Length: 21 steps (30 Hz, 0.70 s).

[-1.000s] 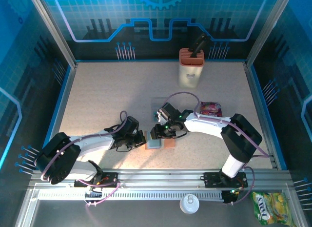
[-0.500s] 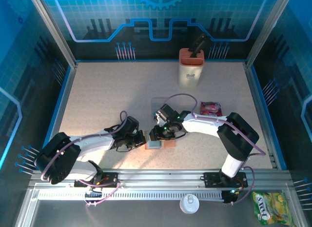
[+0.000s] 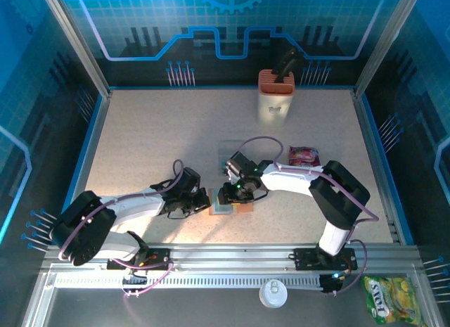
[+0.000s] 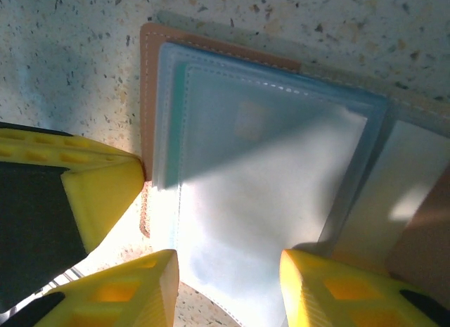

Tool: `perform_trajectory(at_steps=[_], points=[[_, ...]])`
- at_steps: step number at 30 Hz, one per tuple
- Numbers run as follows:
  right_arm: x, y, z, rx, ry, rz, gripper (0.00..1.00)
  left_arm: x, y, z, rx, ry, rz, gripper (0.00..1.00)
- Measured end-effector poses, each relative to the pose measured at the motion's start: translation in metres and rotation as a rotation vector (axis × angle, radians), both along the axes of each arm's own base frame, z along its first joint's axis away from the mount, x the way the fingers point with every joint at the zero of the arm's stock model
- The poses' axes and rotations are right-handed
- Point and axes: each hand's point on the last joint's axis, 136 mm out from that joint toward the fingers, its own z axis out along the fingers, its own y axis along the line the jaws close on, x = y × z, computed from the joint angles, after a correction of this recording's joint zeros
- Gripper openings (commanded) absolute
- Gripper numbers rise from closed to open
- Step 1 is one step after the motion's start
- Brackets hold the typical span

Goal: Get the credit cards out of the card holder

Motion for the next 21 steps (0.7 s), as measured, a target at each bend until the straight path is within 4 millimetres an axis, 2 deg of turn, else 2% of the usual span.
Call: perform_trajectory(at_steps=[11, 21], points=[[0.000, -0.005, 0.000, -0.020, -0.005, -0.003, 0.44, -0.002, 0.006, -0.001, 0.025, 0.004, 0.010, 0.00], [-0.003, -0.011, -0.004, -0.022, 0.003, -0.003, 0.41, 0.003, 0.002, 0.015, 0.000, -0.034, 0.012, 0.00]])
